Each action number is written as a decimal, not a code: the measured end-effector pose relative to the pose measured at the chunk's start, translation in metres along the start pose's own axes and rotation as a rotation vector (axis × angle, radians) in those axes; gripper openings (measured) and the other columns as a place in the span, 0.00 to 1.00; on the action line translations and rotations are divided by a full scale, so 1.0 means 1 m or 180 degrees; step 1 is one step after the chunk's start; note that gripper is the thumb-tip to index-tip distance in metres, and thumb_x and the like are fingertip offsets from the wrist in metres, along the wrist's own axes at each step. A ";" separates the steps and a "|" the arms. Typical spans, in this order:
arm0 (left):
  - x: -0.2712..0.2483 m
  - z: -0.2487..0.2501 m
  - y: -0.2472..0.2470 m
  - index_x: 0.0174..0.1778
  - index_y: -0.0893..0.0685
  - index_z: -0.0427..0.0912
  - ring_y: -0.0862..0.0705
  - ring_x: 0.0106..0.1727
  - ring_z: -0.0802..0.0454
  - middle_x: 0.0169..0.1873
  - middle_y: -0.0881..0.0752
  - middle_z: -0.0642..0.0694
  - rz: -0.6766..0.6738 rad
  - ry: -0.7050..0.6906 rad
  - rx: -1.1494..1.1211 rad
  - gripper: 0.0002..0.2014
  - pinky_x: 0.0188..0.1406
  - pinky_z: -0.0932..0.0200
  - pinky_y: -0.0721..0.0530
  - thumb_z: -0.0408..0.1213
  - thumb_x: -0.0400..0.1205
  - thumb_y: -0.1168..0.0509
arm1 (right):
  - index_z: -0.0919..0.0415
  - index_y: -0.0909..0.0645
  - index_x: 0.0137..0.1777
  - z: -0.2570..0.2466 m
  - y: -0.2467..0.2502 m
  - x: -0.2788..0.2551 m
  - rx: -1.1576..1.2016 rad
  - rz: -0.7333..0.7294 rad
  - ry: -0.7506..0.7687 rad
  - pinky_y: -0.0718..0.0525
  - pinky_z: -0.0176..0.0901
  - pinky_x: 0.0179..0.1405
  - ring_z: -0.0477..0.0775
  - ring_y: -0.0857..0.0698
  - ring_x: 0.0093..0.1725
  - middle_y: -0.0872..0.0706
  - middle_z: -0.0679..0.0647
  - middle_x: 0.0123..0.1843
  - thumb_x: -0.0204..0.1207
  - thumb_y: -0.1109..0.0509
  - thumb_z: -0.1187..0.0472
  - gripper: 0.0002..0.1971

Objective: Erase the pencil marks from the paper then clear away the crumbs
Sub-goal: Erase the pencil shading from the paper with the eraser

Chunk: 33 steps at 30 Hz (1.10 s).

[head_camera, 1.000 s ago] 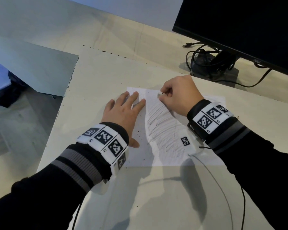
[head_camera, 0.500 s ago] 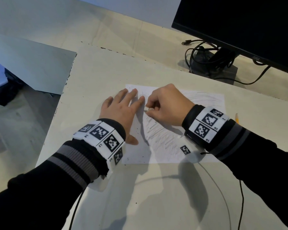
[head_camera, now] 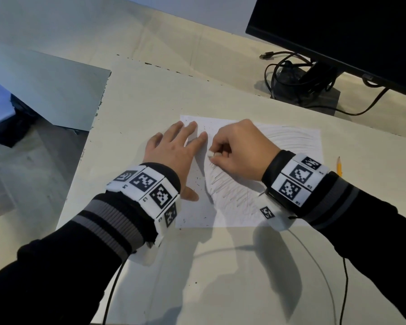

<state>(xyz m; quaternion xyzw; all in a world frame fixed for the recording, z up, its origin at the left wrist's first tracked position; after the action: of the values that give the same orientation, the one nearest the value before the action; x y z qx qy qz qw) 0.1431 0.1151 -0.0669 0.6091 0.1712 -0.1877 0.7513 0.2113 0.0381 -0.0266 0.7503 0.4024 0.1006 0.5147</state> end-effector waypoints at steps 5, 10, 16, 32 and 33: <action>0.000 0.000 0.001 0.86 0.63 0.56 0.64 0.86 0.49 0.86 0.64 0.52 0.0021 -0.0006 -0.0011 0.65 0.84 0.43 0.53 0.65 0.65 0.22 | 0.55 0.10 0.40 -0.005 -0.002 0.001 -0.0056 -0.0224 0.0105 0.15 0.39 0.41 0.41 0.17 0.34 0.17 0.40 0.32 0.72 0.22 0.58 0.02; -0.001 0.000 -0.001 0.86 0.64 0.56 0.65 0.86 0.49 0.85 0.65 0.52 -0.0020 0.0000 0.0010 0.65 0.84 0.43 0.54 0.65 0.66 0.22 | 0.55 0.11 0.39 -0.006 -0.005 -0.004 -0.0064 -0.0231 0.0197 0.18 0.37 0.39 0.40 0.19 0.34 0.17 0.40 0.32 0.72 0.22 0.60 0.02; -0.001 -0.001 -0.001 0.86 0.63 0.56 0.65 0.86 0.49 0.85 0.65 0.52 -0.0013 -0.0005 -0.0034 0.65 0.84 0.43 0.54 0.65 0.66 0.22 | 0.56 0.11 0.39 0.000 0.002 -0.001 -0.0186 -0.0175 0.0045 0.16 0.40 0.41 0.43 0.18 0.34 0.17 0.42 0.32 0.72 0.22 0.58 0.03; 0.000 -0.005 -0.005 0.86 0.65 0.56 0.65 0.86 0.51 0.85 0.66 0.55 0.0121 -0.0117 -0.0087 0.65 0.84 0.44 0.54 0.68 0.66 0.25 | 0.54 0.11 0.38 -0.016 -0.027 -0.035 0.0140 -0.0573 0.0106 0.16 0.36 0.37 0.40 0.16 0.32 0.15 0.42 0.30 0.71 0.21 0.59 0.03; 0.001 -0.005 -0.006 0.86 0.65 0.57 0.66 0.86 0.52 0.85 0.66 0.55 0.0115 -0.0117 -0.0089 0.65 0.84 0.44 0.55 0.68 0.66 0.25 | 0.54 0.11 0.38 -0.012 -0.022 -0.031 0.0164 -0.0453 0.0036 0.16 0.35 0.37 0.40 0.16 0.32 0.15 0.42 0.30 0.71 0.20 0.58 0.03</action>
<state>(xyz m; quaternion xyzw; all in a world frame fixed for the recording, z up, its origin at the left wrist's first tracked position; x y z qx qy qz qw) 0.1410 0.1189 -0.0732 0.5980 0.1489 -0.1828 0.7660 0.1732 0.0275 -0.0320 0.7323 0.4600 0.0577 0.4989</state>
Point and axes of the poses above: each hand's wrist, its own x-axis towards the middle knuckle, its own y-axis out of the back of the hand, z = x × y, the point moved 10 cm from there along x, towards the middle knuckle
